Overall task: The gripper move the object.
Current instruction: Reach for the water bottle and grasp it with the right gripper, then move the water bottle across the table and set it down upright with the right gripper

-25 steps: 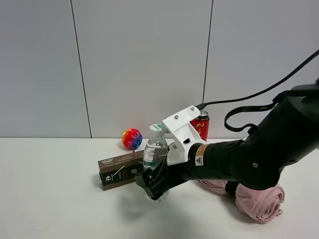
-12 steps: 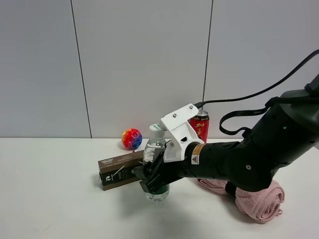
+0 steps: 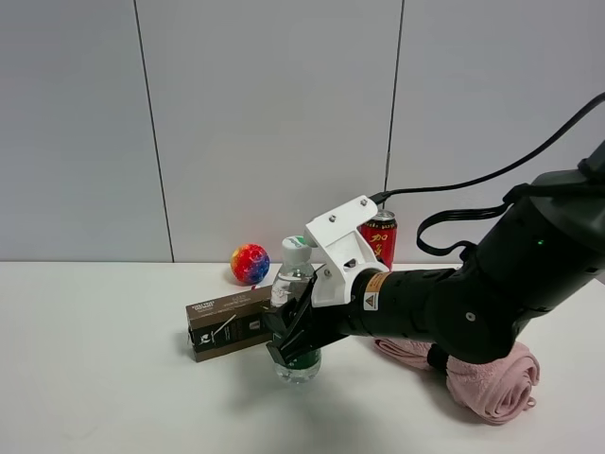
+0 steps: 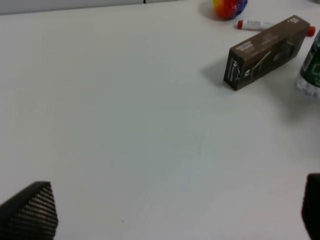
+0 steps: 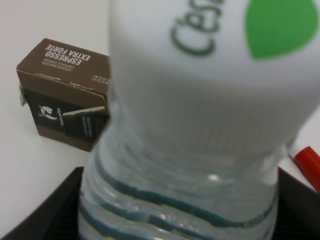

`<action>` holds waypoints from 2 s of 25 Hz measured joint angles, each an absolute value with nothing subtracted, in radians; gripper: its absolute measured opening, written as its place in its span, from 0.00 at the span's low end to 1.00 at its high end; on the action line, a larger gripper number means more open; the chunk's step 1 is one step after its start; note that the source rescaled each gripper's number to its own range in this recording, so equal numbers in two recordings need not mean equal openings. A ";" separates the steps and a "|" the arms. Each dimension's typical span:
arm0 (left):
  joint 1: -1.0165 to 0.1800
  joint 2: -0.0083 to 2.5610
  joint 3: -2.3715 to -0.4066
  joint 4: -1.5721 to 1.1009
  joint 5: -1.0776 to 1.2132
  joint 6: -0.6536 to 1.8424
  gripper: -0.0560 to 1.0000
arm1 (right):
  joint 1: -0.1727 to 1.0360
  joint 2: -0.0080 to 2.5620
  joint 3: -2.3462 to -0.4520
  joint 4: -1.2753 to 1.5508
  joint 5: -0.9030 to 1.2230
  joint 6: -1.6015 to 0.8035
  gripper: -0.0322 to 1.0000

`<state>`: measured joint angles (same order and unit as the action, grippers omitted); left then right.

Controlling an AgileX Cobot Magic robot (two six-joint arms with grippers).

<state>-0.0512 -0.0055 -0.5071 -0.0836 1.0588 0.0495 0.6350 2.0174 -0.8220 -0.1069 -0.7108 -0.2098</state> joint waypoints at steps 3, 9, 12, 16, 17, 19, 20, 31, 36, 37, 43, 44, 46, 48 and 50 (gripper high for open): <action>-0.051 -0.005 -0.507 -0.084 1.059 0.050 1.00 | 0.635 2.017 -0.822 -0.107 -0.715 -0.209 0.04; -0.051 -0.005 -0.507 -0.084 1.059 0.050 1.00 | 0.645 1.973 -0.816 -0.127 -0.670 -0.196 0.03; -0.051 -0.005 -0.507 -0.084 1.059 0.050 1.00 | 0.657 1.904 -0.814 -0.127 -0.627 -0.168 0.03; -0.051 -0.005 -0.507 -0.084 1.059 0.050 1.00 | 0.679 1.798 -0.814 -0.132 -0.597 -0.140 0.03; -0.051 -0.005 -0.507 -0.084 1.059 0.050 1.00 | 0.684 1.776 -0.814 -0.137 -0.596 -0.136 0.03; -0.051 -0.005 -0.507 -0.084 1.059 0.050 1.00 | 0.692 1.725 -0.820 -0.143 -0.591 -0.125 0.03; -0.051 -0.005 -0.507 -0.084 1.059 0.050 1.00 | 0.696 1.708 -0.829 -0.147 -0.577 -0.119 0.03; -0.051 -0.005 -0.507 -0.084 1.059 0.050 1.00 | 0.742 1.770 -1.305 -0.197 -0.270 0.040 0.03; -0.051 -0.005 -0.507 -0.084 1.059 0.050 1.00 | 0.743 1.940 -1.588 -0.197 -0.138 0.096 0.03; -0.051 -0.005 -0.507 -0.084 1.059 0.051 1.00 | 0.743 1.982 -1.644 -0.197 -0.109 0.098 0.03; -0.051 -0.005 -0.507 -0.084 1.059 0.051 1.00 | 0.746 2.197 -1.881 -0.197 -0.017 0.099 0.03; -0.051 -0.005 -0.507 -0.084 1.059 0.051 1.00 | 0.747 2.231 -1.912 -0.197 -0.016 0.099 0.03; -0.051 -0.005 -0.507 -0.084 1.059 0.051 1.00 | 0.749 2.292 -1.971 -0.197 -0.015 0.100 0.03; -0.051 -0.005 -0.507 -0.084 1.059 0.051 1.00 | 0.749 2.354 -2.037 -0.197 -0.011 0.100 0.03; -0.051 -0.005 -0.507 -0.084 1.059 0.051 1.00 | 0.749 2.407 -2.095 -0.197 -0.006 0.100 0.03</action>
